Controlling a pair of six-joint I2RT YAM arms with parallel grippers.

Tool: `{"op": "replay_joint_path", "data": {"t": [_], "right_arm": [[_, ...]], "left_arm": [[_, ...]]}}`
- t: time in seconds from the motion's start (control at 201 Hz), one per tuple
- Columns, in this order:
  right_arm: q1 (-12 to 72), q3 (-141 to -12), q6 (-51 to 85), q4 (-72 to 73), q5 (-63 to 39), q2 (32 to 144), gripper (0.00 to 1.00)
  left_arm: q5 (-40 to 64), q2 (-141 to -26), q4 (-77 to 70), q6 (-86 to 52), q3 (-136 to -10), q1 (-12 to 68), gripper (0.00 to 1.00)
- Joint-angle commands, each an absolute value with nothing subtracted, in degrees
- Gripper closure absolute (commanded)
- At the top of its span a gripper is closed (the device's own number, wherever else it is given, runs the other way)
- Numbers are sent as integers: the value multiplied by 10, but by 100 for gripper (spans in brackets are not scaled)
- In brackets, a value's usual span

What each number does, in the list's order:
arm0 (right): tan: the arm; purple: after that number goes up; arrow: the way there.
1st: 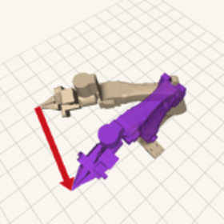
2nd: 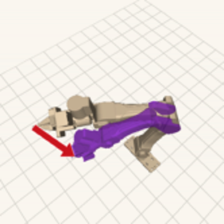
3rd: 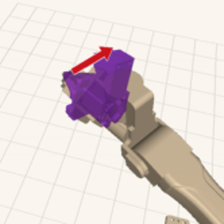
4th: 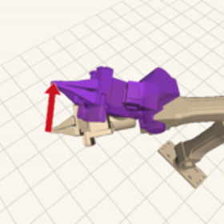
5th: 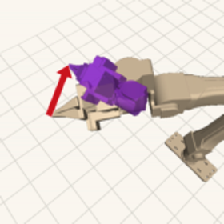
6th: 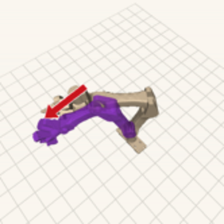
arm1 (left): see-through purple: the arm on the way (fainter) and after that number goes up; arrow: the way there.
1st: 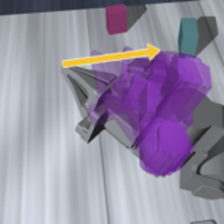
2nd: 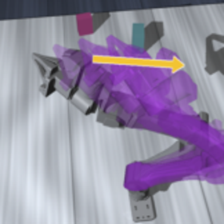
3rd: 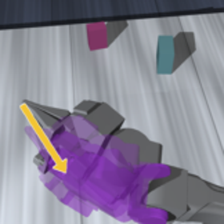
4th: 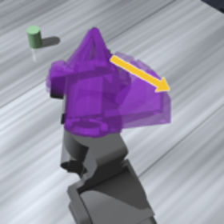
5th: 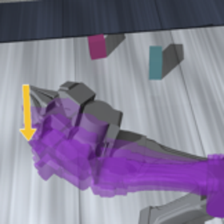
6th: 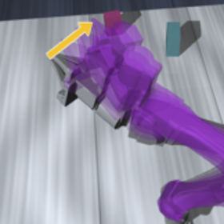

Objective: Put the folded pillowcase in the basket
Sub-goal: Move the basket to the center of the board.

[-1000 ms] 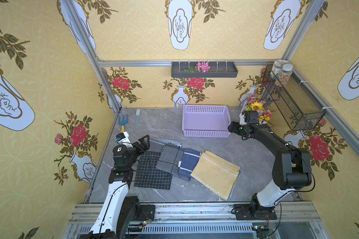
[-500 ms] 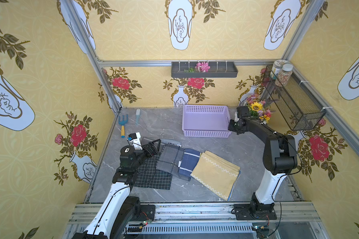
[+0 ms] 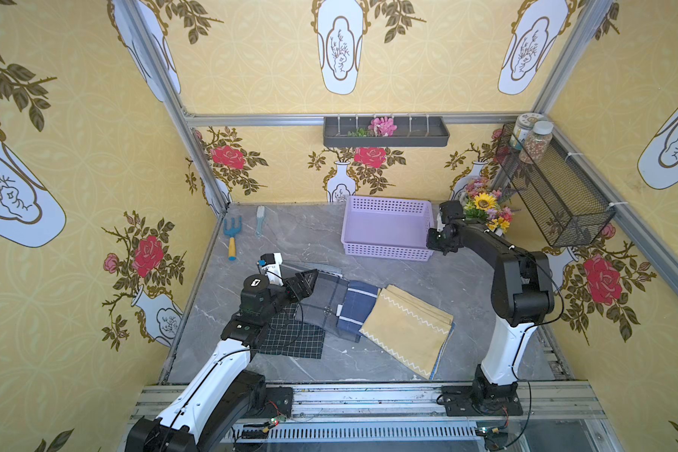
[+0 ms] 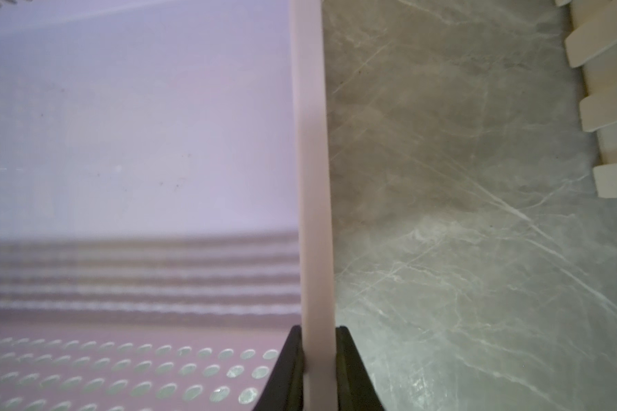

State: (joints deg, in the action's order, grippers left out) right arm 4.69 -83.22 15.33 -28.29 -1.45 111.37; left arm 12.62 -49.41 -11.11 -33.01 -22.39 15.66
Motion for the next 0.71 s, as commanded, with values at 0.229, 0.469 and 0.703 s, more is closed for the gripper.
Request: {"op": "replay_joint_path", "data": {"t": [0.229,0.469,0.703], "right_arm": [[89,-794,149,-296,4,1069,87],[96,-756,133,-296,5,1032,87],[87,-737,105,-288,-15,1028,89]], "left_arm": [[97,-518,-127,-332,-230,222,0],[78,-533,-128,-339,-240,288,0],[51,-571,-133,-342,-263,361,0]]}}
